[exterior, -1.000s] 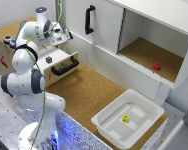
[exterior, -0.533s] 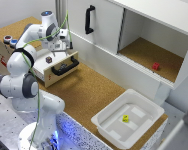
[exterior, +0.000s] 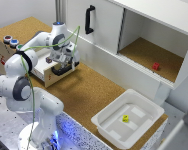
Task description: Go close the drawer
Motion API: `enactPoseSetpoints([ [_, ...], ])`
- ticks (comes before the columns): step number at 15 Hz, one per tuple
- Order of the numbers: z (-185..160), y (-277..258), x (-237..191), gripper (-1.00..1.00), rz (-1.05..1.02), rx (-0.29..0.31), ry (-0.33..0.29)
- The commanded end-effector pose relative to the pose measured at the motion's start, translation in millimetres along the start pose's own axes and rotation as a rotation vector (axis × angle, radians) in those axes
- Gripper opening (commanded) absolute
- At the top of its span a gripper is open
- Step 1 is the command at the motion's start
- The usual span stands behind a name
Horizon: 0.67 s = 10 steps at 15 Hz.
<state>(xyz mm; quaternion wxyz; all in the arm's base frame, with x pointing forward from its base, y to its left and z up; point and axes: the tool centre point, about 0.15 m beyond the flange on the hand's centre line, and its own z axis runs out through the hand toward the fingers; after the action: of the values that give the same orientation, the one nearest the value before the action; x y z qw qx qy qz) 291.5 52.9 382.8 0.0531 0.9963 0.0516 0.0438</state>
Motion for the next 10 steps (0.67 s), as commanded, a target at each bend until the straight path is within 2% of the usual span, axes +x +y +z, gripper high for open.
enactPoseSetpoints([
  [1,37.4,16.0,14.1,-1.0,0.101,0.098,0.027],
  [3,46.2,12.6,21.4,-1.0,0.125,0.106,0.038],
  [5,49.5,7.4,30.6,-1.0,0.132,0.075,0.038],
  [7,45.7,-2.0,36.2,-1.0,0.136,0.013,0.044],
  [10,45.8,-21.1,44.5,-1.0,0.112,0.017,0.049],
])
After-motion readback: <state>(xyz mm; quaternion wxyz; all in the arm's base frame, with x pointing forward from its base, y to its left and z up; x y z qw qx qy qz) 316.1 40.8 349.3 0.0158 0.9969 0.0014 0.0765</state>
